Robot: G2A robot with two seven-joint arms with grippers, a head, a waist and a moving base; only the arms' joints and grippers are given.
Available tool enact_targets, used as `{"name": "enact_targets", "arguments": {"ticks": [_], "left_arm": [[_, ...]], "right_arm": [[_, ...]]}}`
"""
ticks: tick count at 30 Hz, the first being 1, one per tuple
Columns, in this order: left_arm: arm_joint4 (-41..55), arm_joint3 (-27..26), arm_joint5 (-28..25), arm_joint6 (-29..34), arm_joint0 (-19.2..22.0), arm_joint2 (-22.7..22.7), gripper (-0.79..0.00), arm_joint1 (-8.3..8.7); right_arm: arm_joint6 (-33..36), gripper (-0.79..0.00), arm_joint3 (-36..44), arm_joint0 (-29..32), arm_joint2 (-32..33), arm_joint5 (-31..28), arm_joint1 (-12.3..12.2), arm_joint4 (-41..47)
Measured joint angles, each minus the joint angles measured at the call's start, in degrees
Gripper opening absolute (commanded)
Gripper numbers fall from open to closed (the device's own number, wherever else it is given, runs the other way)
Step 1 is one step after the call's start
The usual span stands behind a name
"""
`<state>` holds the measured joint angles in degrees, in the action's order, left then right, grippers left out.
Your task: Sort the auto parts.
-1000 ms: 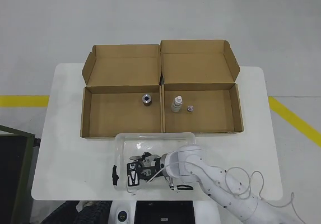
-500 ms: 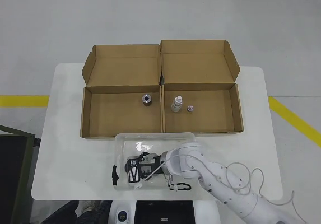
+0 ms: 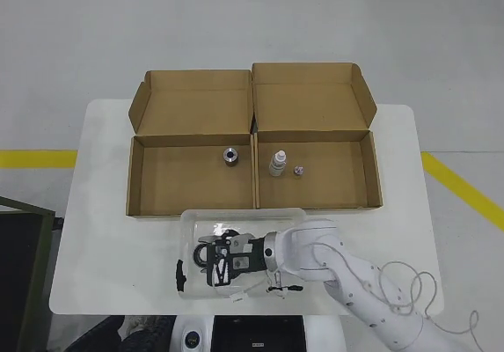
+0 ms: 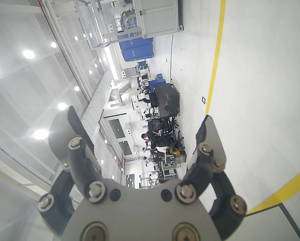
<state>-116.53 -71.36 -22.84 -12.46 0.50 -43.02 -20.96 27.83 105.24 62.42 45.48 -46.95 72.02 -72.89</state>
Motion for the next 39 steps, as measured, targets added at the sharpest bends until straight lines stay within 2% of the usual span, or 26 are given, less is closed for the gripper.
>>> {"name": "enact_targets", "arguments": {"ticks": [10, 21, 39], "left_arm": [[0.0, 0.0, 0.0, 0.0, 0.0, 0.0, 0.0, 0.0], [0.0, 0.0, 0.0, 0.0, 0.0, 0.0, 0.0, 0.0], [0.0, 0.0, 0.0, 0.0, 0.0, 0.0, 0.0, 0.0]], "right_arm": [[-4.5, -0.785, 5.3, 3.9, 8.2, -0.3, -1.9, 4.6], [-8.8, -0.785, 7.5, 7.1, 15.8, -1.0, -3.4, 8.8], [-12.6, -0.785, 6.3, 8.5, 19.7, -2.0, -4.5, 14.3]]}}
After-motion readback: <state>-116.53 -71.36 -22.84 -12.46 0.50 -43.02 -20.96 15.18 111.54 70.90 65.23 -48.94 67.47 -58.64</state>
